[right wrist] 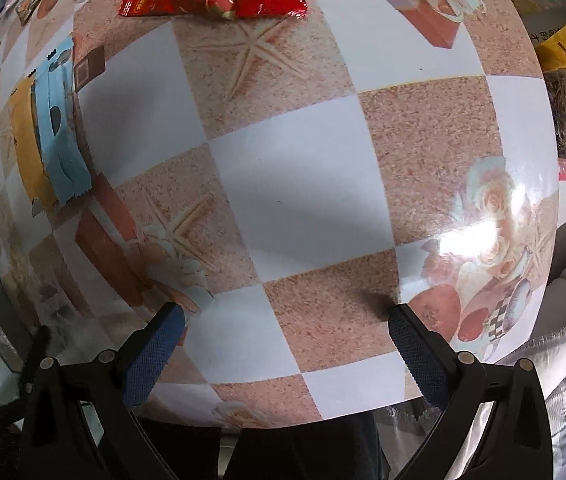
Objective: Organize snacks
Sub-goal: 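Move both tools back over the remaining snacks, then grasp a clear plastic packet with the left tool while the right tool grasps a red printed packet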
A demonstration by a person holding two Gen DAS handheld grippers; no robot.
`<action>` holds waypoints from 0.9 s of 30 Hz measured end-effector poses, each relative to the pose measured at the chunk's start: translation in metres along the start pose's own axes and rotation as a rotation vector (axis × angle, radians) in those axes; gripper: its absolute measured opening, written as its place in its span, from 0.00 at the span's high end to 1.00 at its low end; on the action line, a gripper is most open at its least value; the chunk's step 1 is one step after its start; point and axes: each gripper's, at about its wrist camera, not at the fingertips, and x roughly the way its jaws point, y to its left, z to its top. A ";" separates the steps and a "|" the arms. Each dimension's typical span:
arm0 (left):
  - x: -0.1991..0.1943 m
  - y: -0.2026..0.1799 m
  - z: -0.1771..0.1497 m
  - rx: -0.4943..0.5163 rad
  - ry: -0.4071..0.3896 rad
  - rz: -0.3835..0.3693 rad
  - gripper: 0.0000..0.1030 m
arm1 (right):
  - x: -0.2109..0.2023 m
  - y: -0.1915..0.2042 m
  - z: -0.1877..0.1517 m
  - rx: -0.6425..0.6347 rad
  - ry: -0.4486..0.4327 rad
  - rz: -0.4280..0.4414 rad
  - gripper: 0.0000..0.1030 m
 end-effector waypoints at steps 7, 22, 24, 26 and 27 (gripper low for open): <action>0.026 -0.010 0.016 -0.007 0.054 -0.021 0.22 | -0.002 -0.001 -0.006 -0.013 -0.002 -0.017 0.00; 0.041 0.060 0.014 -0.323 0.079 -0.157 0.55 | 0.005 0.022 -0.004 -0.046 -0.028 -0.063 0.00; 0.042 0.065 0.014 -0.344 0.084 -0.155 0.55 | 0.004 0.023 -0.006 -0.044 -0.041 -0.068 0.00; 0.041 0.072 0.009 -0.364 0.090 -0.153 0.55 | 0.015 0.025 -0.008 -0.042 -0.052 -0.066 0.00; 0.042 0.075 0.007 -0.377 0.094 -0.151 0.55 | 0.015 0.025 -0.010 -0.043 -0.055 -0.067 0.00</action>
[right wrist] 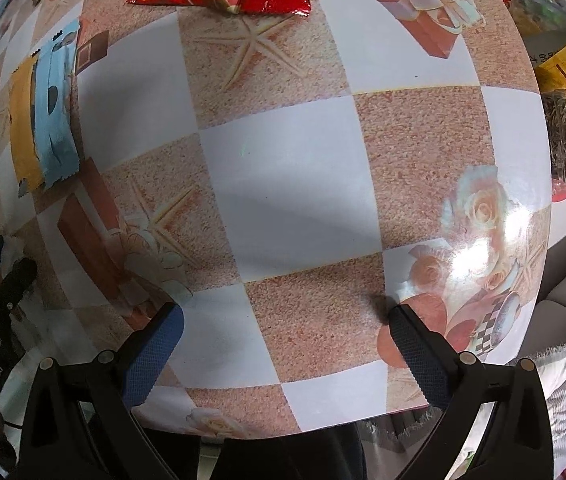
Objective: Organize snacks
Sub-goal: 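Grasp a clear plastic packet with the left tool while the right tool grasps a red printed packet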
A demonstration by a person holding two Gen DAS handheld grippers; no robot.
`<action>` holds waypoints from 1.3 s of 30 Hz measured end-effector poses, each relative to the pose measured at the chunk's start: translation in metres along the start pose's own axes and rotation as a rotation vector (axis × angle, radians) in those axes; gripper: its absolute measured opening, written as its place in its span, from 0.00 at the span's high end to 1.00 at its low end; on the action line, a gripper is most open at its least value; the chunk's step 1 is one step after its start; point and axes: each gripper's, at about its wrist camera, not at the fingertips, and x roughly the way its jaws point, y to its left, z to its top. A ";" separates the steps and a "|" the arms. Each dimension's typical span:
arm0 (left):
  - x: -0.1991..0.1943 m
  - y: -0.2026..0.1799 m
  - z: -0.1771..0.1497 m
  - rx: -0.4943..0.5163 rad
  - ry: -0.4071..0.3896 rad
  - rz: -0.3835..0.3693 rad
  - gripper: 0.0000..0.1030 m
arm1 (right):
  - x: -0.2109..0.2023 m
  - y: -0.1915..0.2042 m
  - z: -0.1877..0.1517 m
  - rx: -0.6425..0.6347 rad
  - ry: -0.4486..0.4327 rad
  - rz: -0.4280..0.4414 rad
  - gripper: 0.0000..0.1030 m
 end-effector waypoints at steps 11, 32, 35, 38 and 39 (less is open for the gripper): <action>0.005 0.034 0.002 -0.104 0.017 0.009 0.55 | -0.029 -0.003 0.022 0.006 -0.071 0.021 0.00; 0.000 0.038 -0.009 -0.179 0.023 0.019 0.53 | -0.057 0.101 0.064 -0.668 -0.240 -0.298 0.18; 0.001 0.038 -0.009 -0.182 0.024 0.021 0.53 | -0.061 0.099 0.068 -0.646 -0.231 -0.252 0.24; 0.000 0.032 -0.007 -0.182 0.025 0.022 0.53 | -0.065 0.099 0.068 -0.625 -0.203 -0.182 0.53; -0.001 0.032 -0.007 -0.182 0.027 0.021 0.53 | -0.067 0.099 0.067 -0.618 -0.201 -0.174 0.64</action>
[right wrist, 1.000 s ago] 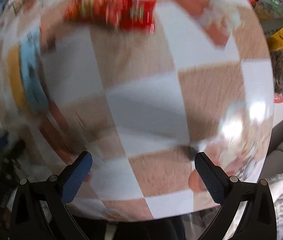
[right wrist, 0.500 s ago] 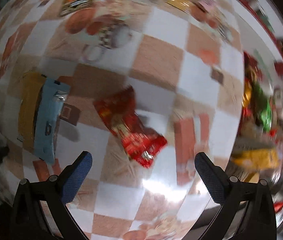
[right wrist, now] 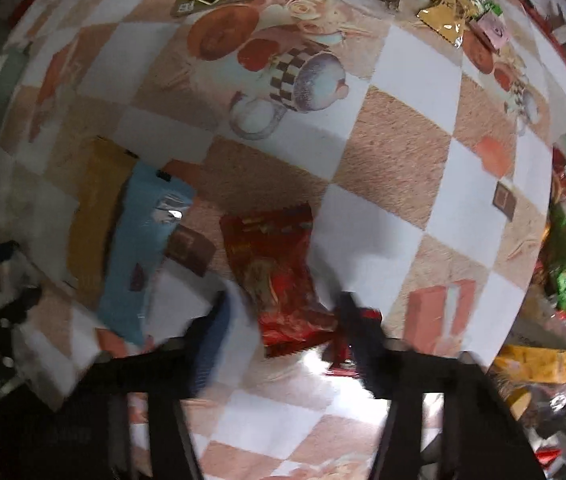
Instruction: Organize snacks
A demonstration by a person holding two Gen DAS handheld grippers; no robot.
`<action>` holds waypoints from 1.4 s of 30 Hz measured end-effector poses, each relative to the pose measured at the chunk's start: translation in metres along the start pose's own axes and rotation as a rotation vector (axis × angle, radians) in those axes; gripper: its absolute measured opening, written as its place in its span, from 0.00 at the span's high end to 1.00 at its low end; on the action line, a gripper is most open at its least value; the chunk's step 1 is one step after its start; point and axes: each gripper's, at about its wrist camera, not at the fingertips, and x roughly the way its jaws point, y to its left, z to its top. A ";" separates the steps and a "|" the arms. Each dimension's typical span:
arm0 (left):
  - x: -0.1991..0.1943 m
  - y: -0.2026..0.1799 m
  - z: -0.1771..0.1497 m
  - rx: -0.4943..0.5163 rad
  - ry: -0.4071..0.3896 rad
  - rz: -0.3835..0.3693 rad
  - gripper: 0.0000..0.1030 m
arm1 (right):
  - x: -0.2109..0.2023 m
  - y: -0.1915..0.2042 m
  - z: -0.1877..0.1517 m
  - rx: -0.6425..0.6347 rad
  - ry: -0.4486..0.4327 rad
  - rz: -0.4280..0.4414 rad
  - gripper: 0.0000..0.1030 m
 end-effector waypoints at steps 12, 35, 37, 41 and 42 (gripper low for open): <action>0.007 0.008 -0.006 -0.027 0.023 0.011 0.55 | -0.013 0.023 -0.037 0.165 0.028 0.119 0.68; -0.047 -0.008 -0.016 0.004 -0.035 -0.021 0.55 | -0.054 0.047 -0.085 0.379 0.039 0.193 0.67; -0.054 -0.005 -0.017 -0.007 -0.041 -0.023 0.55 | -0.059 0.048 -0.084 0.383 0.034 0.195 0.67; -0.064 -0.002 -0.017 -0.023 -0.062 -0.023 0.55 | -0.068 0.046 -0.085 0.378 0.023 0.193 0.67; -0.066 -0.001 -0.017 -0.027 -0.067 -0.022 0.55 | -0.068 0.045 -0.084 0.375 0.021 0.193 0.67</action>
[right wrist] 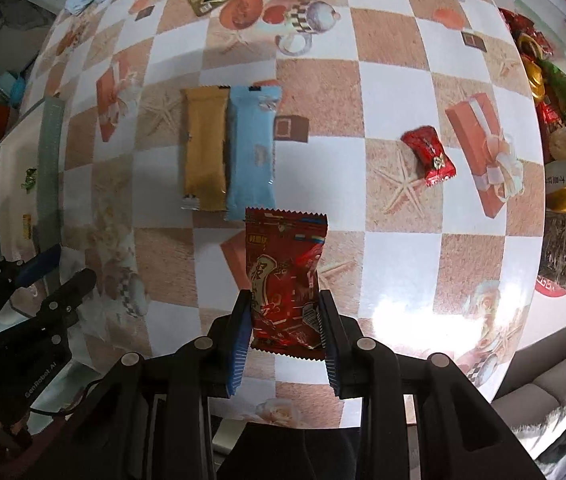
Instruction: Organize snacks
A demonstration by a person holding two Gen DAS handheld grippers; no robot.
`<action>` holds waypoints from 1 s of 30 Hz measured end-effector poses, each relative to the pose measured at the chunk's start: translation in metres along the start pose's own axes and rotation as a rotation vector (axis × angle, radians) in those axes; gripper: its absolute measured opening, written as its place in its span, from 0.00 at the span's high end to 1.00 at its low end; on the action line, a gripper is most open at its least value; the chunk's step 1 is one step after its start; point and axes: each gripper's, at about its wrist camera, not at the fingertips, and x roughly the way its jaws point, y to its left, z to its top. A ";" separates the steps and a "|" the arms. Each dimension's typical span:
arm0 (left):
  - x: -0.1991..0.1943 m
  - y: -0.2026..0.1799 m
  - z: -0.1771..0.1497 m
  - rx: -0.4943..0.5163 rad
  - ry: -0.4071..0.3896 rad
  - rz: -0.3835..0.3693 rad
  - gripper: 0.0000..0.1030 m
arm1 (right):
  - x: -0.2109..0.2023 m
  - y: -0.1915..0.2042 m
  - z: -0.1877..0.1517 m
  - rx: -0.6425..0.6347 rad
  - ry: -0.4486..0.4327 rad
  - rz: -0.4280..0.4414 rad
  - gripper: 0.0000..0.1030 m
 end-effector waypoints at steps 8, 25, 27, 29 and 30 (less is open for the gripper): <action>-0.019 0.019 -0.006 -0.036 -0.040 0.005 0.55 | -0.002 0.009 0.006 -0.050 -0.020 -0.009 0.67; -0.028 0.087 -0.035 -0.171 -0.085 0.034 0.55 | -0.016 0.080 0.020 -0.225 -0.039 -0.030 0.67; -0.030 0.094 -0.039 -0.189 -0.089 0.037 0.55 | -0.016 0.090 0.021 -0.247 -0.040 -0.033 0.67; -0.031 0.101 -0.042 -0.208 -0.093 0.039 0.55 | -0.017 0.099 0.023 -0.268 -0.041 -0.036 0.67; -0.032 0.105 -0.043 -0.217 -0.095 0.040 0.55 | -0.017 0.105 0.023 -0.280 -0.043 -0.037 0.67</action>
